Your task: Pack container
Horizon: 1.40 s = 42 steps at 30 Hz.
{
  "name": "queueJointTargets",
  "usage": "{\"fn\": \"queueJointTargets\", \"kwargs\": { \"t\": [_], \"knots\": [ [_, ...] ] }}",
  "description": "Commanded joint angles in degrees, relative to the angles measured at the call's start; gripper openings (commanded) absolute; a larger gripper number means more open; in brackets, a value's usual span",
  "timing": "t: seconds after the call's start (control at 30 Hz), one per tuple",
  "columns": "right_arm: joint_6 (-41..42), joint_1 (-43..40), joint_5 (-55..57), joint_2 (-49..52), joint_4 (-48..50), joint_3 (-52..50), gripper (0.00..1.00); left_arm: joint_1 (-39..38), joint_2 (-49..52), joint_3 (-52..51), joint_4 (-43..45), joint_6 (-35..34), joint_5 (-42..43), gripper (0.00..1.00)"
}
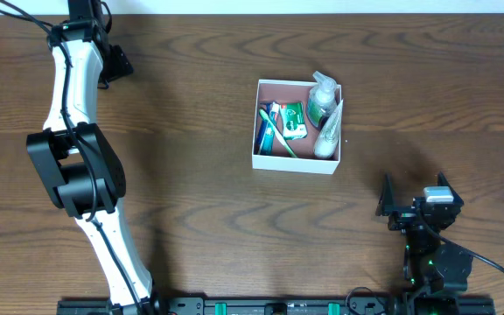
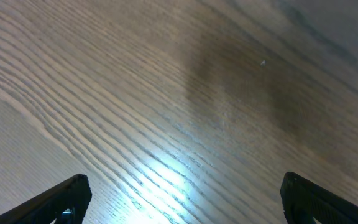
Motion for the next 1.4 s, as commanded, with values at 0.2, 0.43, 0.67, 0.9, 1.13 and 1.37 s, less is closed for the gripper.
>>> {"fn": "queueJointTargets", "kwargs": {
  "t": [0.2, 0.43, 0.67, 0.9, 1.13, 1.37],
  "knots": [
    [0.74, 0.83, 0.09, -0.42, -0.07, -0.24, 0.99, -2.21, -3.98, 1.16, -4.31, -0.11, 1.90, 0.98],
    [0.74, 0.83, 0.09, -0.42, -0.07, -0.24, 0.99, -6.91, -12.68, 1.14, -6.56, -0.17, 1.90, 0.98],
    [0.74, 0.83, 0.09, -0.42, -0.07, -0.24, 0.99, -8.09, -20.81, -3.45, -6.23, -1.68, 1.88, 0.98],
    [0.74, 0.83, 0.09, -0.42, -0.07, -0.24, 0.99, -9.01, -33.35, -23.28, 6.21, -4.81, 1.88, 0.98],
    [0.74, 0.83, 0.09, -0.42, -0.07, -0.24, 0.99, -9.11, -53.99, -52.37, 26.53, -4.13, 1.90, 0.98],
    [0.76, 0.83, 0.09, -0.42, -0.07, -0.24, 0.99, -9.11, -71.76, -72.52, 39.41, 4.02, 4.35, 0.98]
  ]
}}
